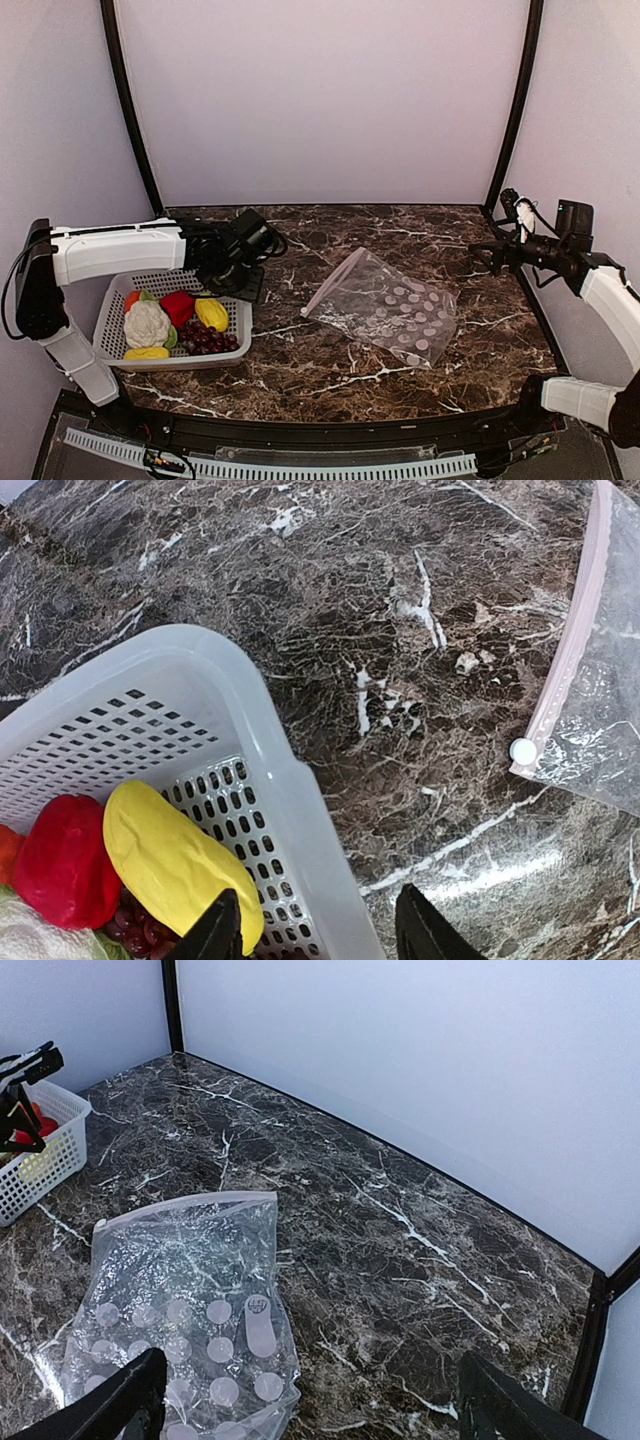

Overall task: Place the food in the zip-top bag and seal the zipper
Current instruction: Adjust the bin at the corner of the board.

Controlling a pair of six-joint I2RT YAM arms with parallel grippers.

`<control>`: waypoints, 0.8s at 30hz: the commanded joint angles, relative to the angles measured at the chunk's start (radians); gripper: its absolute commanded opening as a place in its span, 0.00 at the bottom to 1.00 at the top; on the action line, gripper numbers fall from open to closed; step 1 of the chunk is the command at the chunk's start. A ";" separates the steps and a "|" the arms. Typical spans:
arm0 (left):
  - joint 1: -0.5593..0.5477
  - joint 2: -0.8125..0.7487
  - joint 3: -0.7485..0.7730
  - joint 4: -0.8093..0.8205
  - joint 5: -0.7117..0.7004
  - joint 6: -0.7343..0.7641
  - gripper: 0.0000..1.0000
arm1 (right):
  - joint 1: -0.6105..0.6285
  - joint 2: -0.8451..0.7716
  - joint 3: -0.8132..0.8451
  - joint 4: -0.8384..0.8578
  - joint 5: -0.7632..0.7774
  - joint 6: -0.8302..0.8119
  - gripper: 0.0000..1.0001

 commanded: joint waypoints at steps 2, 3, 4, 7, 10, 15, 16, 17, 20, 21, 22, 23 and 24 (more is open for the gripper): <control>-0.004 0.055 0.075 -0.073 -0.014 -0.006 0.48 | -0.007 -0.007 -0.011 0.007 -0.004 -0.008 0.97; -0.004 0.069 0.081 -0.074 -0.012 -0.001 0.45 | -0.007 -0.009 -0.011 0.007 -0.001 -0.011 0.97; -0.004 0.076 0.095 -0.076 -0.012 0.001 0.43 | -0.007 -0.009 -0.011 0.007 0.001 -0.011 0.97; -0.004 0.106 0.117 -0.089 -0.022 0.014 0.35 | -0.007 -0.010 -0.012 0.006 0.005 -0.016 0.97; -0.004 0.125 0.130 -0.087 -0.022 0.017 0.33 | -0.007 -0.002 -0.013 0.006 0.005 -0.019 0.97; -0.004 0.162 0.160 -0.098 0.002 0.018 0.27 | -0.007 0.015 -0.009 0.007 0.009 -0.019 0.97; -0.004 0.171 0.165 -0.109 0.003 0.018 0.27 | -0.007 0.018 -0.008 0.007 0.008 -0.020 0.97; -0.003 0.175 0.175 -0.114 0.002 0.016 0.27 | -0.007 0.019 -0.008 0.005 0.008 -0.020 0.97; -0.004 0.193 0.193 -0.137 -0.010 0.016 0.45 | -0.007 0.021 -0.007 0.004 0.012 -0.022 0.97; -0.004 0.197 0.200 -0.147 -0.020 0.019 0.48 | -0.007 0.020 -0.007 0.003 0.015 -0.023 0.97; -0.004 0.203 0.204 -0.149 -0.023 0.022 0.51 | -0.007 0.016 -0.007 0.003 0.019 -0.024 0.97; -0.004 0.207 0.208 -0.151 -0.028 0.029 0.50 | -0.007 0.014 -0.007 0.003 0.023 -0.024 0.97; -0.004 0.213 0.210 -0.151 -0.027 0.032 0.47 | -0.008 0.013 -0.007 0.003 0.025 -0.024 0.97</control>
